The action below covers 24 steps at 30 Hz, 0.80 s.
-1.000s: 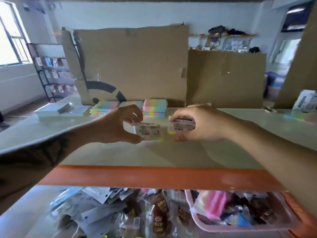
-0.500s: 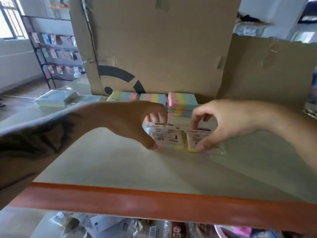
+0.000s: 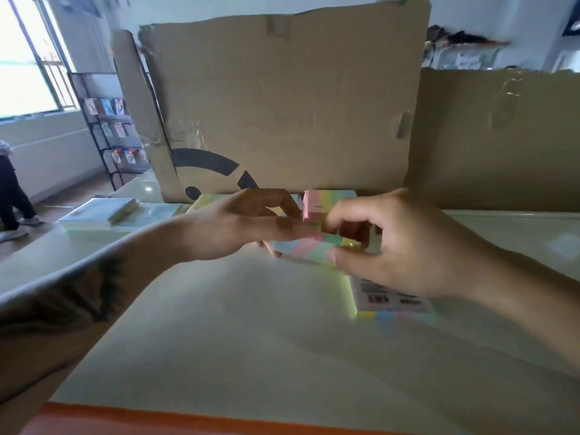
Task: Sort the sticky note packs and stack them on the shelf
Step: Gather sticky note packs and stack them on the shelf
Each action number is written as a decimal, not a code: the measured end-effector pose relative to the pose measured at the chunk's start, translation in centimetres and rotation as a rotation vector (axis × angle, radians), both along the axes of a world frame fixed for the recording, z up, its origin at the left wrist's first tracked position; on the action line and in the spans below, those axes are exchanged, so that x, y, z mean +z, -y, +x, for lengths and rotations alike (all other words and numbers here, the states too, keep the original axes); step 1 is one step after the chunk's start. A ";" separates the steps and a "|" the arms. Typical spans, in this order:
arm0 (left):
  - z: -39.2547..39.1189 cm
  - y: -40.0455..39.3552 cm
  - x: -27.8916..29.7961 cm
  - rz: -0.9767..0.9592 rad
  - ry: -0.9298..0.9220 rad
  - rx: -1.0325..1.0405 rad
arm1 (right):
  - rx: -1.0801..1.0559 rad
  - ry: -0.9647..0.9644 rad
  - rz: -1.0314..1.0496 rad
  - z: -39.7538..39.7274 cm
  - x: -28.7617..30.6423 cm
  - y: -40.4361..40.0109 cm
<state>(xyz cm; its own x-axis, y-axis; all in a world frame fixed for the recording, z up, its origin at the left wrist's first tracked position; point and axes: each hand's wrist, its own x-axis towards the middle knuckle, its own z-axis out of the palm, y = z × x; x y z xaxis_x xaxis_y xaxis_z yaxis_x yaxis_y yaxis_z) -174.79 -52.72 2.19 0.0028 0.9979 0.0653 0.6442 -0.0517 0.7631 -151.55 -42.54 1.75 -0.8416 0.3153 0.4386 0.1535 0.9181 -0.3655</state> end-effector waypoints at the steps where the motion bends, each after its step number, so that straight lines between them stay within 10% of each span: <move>1: 0.0 0.1 0.0 0.028 0.010 0.026 | -0.006 -0.037 -0.021 0.1 0.0 0.0; 15: 1.6 -0.5 -1.1 0.170 0.314 0.114 | -0.056 -0.456 -0.841 -0.6 -0.8 0.0; 24: 2.5 0.1 -0.9 0.361 -0.087 0.217 | -0.148 -0.362 -0.927 -0.7 -0.3 0.1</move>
